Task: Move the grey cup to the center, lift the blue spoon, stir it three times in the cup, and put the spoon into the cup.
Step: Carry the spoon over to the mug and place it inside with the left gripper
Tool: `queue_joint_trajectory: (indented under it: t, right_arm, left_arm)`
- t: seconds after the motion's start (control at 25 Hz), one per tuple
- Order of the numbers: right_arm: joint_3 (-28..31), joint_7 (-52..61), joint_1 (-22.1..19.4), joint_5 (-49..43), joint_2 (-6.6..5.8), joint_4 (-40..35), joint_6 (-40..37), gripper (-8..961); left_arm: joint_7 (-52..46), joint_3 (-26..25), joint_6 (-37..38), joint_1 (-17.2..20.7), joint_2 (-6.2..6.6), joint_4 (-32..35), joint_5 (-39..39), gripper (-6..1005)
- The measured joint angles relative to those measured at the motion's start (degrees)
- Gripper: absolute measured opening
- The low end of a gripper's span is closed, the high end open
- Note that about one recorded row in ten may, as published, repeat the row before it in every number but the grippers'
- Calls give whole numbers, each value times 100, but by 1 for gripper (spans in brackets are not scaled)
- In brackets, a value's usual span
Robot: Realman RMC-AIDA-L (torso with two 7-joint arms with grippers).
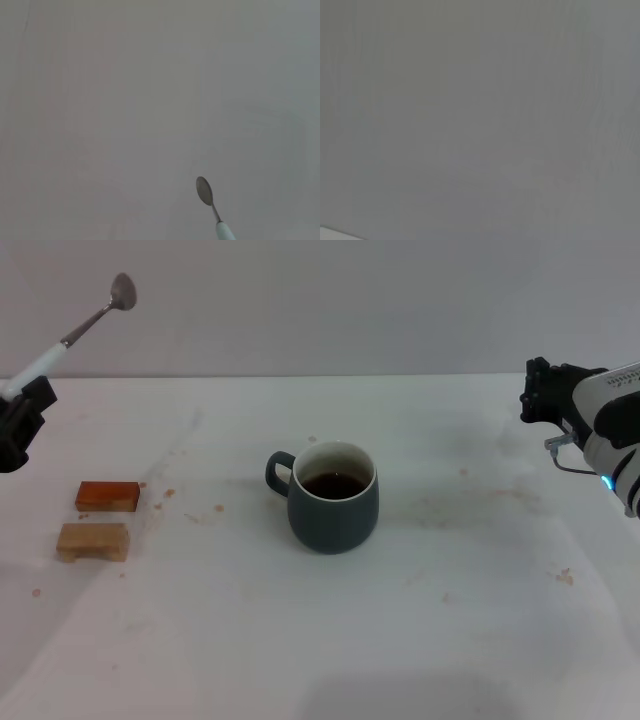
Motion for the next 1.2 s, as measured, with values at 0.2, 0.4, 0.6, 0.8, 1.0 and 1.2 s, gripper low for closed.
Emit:
queue_joint_trajectory:
  t: [0.2,0.4,0.6,0.8,1.0,1.2]
  right_arm:
    - [38,0,17,11,-12,-106,-29,33]
    - [243,0,36,18,-80,-187,-49,33]
    - [407,0,53,22,-173,-239,-79,32]
    - [437,0,55,23,-187,-239,-109,32]
    - [425,0,67,15,-204,-239,-113,32]
    - [406,0,89,3,-225,-240,-114,32]
  left_arm:
    - [10,75,-96,15,-3,-200,0,133]
    - [-3,183,-106,9,-45,-224,0,133]
    - [-1,380,-110,-15,-59,-240,-1,133]
    - [10,547,-124,10,32,-363,-1,133]
    - [10,647,-141,11,78,-410,-1,133]
    - [43,960,-258,-37,199,-589,0,133]
